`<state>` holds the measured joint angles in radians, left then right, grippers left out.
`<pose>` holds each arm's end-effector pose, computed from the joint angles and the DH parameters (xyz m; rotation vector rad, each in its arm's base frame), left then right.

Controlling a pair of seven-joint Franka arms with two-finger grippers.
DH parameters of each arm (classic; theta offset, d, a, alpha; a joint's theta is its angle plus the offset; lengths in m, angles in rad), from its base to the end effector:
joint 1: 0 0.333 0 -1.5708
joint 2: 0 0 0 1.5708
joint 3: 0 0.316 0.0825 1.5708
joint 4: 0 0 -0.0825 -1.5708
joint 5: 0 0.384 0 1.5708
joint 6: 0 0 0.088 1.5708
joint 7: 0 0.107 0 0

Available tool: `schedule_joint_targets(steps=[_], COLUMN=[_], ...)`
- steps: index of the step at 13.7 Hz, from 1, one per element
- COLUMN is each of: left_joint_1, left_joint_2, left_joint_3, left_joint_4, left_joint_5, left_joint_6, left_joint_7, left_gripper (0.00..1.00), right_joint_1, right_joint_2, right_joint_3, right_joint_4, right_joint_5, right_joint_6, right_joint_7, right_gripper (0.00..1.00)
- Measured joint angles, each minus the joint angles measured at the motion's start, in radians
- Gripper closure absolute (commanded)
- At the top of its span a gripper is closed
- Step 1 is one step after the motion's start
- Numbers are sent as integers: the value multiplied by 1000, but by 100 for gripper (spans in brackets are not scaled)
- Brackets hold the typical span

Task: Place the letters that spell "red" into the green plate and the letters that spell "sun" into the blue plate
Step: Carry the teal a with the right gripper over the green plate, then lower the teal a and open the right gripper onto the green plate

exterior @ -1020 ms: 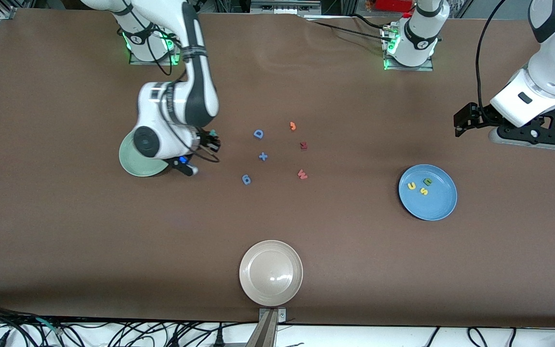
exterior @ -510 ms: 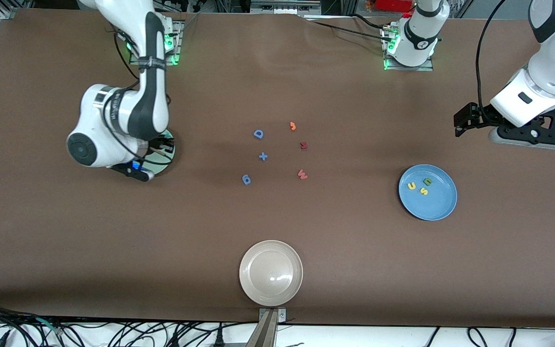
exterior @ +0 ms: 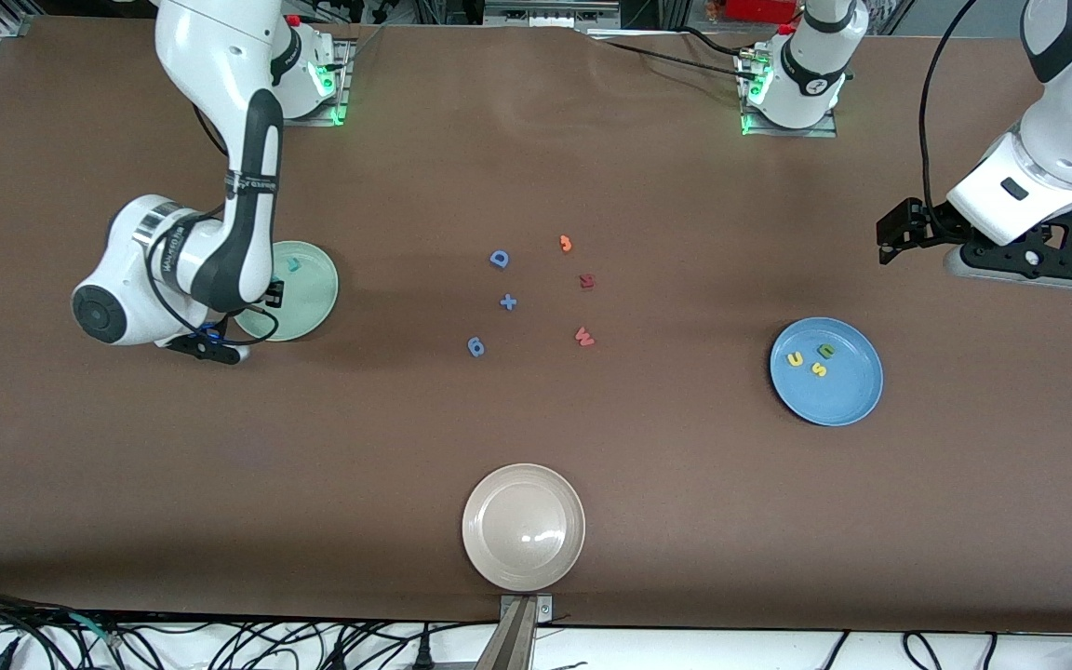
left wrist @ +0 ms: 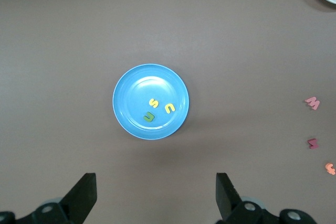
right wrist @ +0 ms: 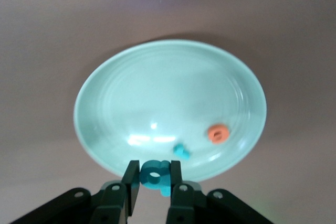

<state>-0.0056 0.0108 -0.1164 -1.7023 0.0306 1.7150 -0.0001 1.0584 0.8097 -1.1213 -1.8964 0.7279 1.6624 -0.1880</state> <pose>0.5621 -0.0657 0.5685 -3.1065 0.1964 -0.0058 0.5603 0.0594 0.2375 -3.0217 0.3310 0.7312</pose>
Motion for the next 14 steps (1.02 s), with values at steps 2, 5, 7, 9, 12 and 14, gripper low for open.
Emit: schedule_joint_targets(steps=[2,5,7,9,12,14], left_joint_1=[0,0,0,0,0,0], left_joint_2=[0,0,0,0,0,0], left_joint_3=[0,0,0,0,0,0], left_joint_4=[0,0,1,1,1,1], left_joint_5=[0,0,0,0,0,0], left_joint_6=[0,0,0,0,0,0], left_joint_7=[0,0,0,0,0,0], left_gripper=[0,0,0,0,0,0], right_joint_1=[-19,-109,-143,-146,-145,-144], right_joint_2=[10,14,15,15,15,15], right_joint_3=[50,146,172,172,175,175], right_joint_4=[-25,-33,-33,-33,-32,-30], right_joint_5=[2,10,12,13,13,14], right_joint_6=[59,116,126,126,126,126], right_joint_7=[-27,-76,-93,-96,-96,-95], right_gripper=[88,88,87,74,2,1])
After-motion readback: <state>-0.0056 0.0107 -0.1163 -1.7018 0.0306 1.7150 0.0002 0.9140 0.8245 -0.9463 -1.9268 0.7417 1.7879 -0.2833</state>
